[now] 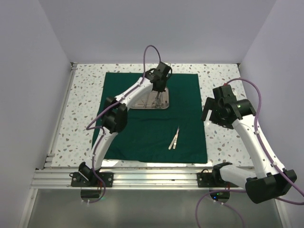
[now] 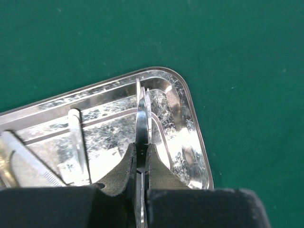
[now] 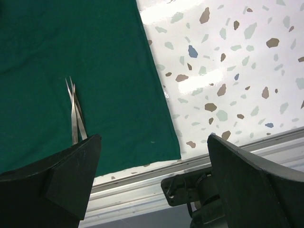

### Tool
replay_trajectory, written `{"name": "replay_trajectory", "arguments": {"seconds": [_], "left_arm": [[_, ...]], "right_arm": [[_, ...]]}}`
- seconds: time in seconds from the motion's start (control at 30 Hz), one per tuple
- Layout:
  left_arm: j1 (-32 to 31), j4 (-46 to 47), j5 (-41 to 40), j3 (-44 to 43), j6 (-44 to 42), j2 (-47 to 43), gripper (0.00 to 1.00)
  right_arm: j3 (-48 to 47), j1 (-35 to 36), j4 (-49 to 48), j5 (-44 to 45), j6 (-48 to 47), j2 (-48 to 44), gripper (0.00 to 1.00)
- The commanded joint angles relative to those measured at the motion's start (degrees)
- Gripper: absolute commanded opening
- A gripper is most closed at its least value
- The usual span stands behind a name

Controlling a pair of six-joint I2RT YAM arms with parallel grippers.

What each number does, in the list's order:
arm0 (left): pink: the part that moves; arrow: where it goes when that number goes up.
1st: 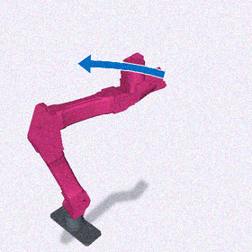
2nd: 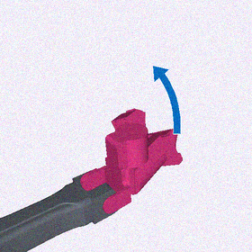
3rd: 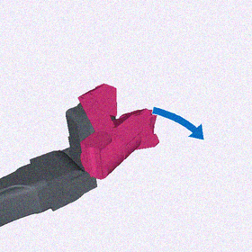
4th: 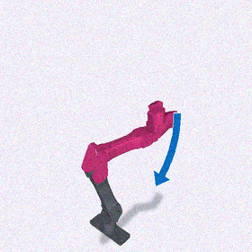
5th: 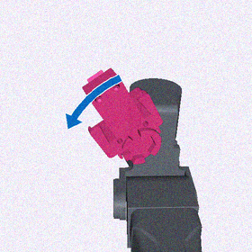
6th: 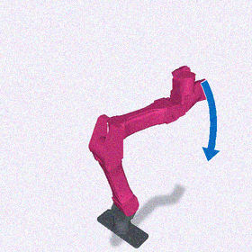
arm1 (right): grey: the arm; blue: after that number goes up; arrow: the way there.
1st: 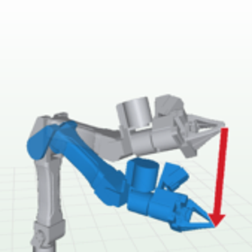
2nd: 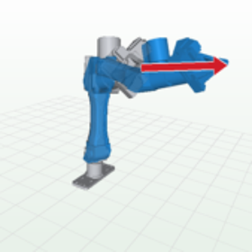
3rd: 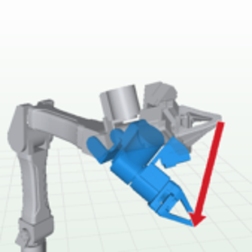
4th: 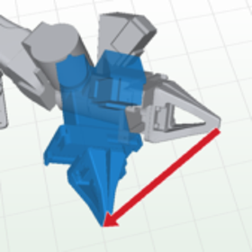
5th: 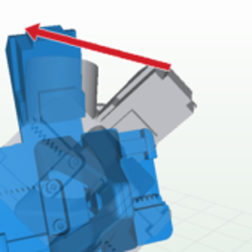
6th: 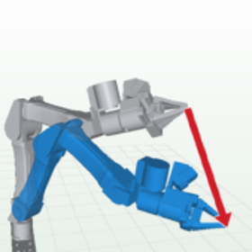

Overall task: Open and lay out the surgical kit
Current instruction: Pick up the medical item from the container, then place the medical item in the surgical kit.

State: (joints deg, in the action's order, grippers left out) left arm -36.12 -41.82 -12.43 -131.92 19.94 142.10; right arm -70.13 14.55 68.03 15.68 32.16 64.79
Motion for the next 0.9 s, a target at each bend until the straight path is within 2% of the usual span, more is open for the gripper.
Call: {"name": "replay_trajectory", "arguments": {"seconds": [0.0,0.03,0.1,0.13,0.17,0.27,0.4,0.43,0.53,0.63,0.77,0.8,0.87], "left_arm": [[0.87,-0.63,-0.67,-1.07,0.53,-7.62,0.03],[0.87,-0.37,-0.67,0.85,0.53,-8.15,0.08],[0.96,-0.01,-0.14,2.54,0.71,-8.86,0.09],[0.88,-0.36,-0.06,3.24,1.14,-9.03,0.02],[0.87,-1.06,-0.23,3.16,1.67,-9.04,0.0],[0.61,-3.17,-0.14,7.79,5.27,-11.75,0.0],[-2.19,1.21,-2.51,25.53,10.02,-25.51,0.0],[-2.72,1.91,-2.95,32.7,12.38,-27.82,0.0],[-6.32,4.29,-4.53,44.5,16.77,-35.91,0.0],[-10.37,7.01,-5.15,52.69,20.03,-40.4,0.0],[-13.45,7.38,-4.01,57.03,23.29,-40.07,0.0],[-13.97,7.11,-3.84,57.3,23.56,-39.54,0.19],[-14.15,6.49,-3.4,57.74,24.09,-39.62,0.45]], "right_arm": [[0.52,-0.13,-2.02,-1.09,-0.96,-1.51,0.98],[0.69,-0.13,-2.02,-1.44,-0.96,-1.6,0.98],[0.96,-0.13,-2.11,-1.62,-1.05,-1.78,0.98],[1.22,-0.22,-2.11,-2.05,-1.31,-1.95,0.98],[1.22,-0.22,-2.11,-2.32,-1.31,-2.13,0.99],[1.31,-0.22,-1.94,-2.41,-1.75,-2.74,0.98],[1.57,-0.31,-2.02,-2.59,-2.19,-3.1,0.98],[1.66,-0.31,-2.11,-2.76,-2.19,-3.1,0.98],[2.1,-0.31,-2.81,-3.46,-2.19,-2.75,0.98],[2.54,-0.31,-3.52,-3.9,-2.37,-2.04,0.99],[2.89,-0.31,-3.78,-4.17,-2.54,-1.08,0.98],[2.8,-0.31,-3.69,-4.17,-2.63,-0.9,0.98],[2.8,-0.31,-3.43,-3.38,-2.72,-1.08,0.98]]}}
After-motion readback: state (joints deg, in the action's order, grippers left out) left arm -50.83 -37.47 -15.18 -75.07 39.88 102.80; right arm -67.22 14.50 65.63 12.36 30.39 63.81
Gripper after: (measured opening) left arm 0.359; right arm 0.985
